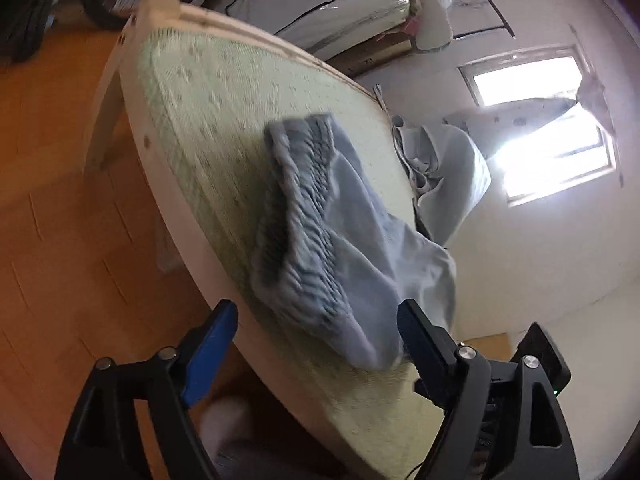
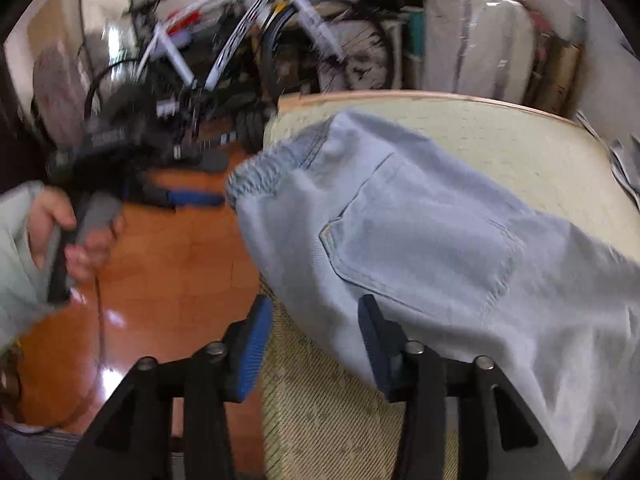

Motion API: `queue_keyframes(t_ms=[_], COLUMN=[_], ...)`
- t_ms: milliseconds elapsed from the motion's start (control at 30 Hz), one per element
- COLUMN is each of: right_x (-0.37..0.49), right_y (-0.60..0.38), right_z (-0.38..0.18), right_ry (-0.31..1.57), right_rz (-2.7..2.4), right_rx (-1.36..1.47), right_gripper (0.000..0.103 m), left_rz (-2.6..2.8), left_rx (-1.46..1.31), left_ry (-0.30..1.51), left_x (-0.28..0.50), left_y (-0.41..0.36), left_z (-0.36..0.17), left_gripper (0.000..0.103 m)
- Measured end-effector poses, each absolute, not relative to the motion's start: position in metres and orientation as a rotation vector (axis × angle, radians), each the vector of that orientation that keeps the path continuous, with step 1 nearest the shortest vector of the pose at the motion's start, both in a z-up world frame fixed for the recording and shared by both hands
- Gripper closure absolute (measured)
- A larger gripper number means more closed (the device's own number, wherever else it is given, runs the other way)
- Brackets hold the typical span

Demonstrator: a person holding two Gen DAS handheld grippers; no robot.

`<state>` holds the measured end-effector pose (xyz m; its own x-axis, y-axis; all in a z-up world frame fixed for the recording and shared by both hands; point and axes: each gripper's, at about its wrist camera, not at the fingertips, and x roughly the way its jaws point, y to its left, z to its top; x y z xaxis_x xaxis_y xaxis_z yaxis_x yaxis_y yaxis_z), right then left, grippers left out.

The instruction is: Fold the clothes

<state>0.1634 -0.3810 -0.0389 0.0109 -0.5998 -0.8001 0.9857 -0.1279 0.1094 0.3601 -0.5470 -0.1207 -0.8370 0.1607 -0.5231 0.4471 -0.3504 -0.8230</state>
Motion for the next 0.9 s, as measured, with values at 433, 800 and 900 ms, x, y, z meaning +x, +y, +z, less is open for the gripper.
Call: queue_keyframes(t_ms=[433, 800, 900], right_x=[0.131, 0.110, 0.106], right_y=[-0.271, -0.241, -0.235], right_z=[-0.015, -0.027, -0.028], right_ry=[0.313, 0.201, 0.178], right_rz=[-1.714, -1.766, -1.775], right_rx=[0.954, 1.003, 1.005], right_gripper=[0.049, 0.049, 0.049], left_rz=[-2.125, -2.057, -2.076], left_rx=[0.735, 0.683, 0.682], left_ry=[1.922, 1.868, 1.833], left_x=[0.313, 0.280, 0.271], left_y=[-0.510, -0.522, -0.522], left_z=[-0.150, -0.154, -0.152], left_gripper=[0.018, 0.016, 0.011])
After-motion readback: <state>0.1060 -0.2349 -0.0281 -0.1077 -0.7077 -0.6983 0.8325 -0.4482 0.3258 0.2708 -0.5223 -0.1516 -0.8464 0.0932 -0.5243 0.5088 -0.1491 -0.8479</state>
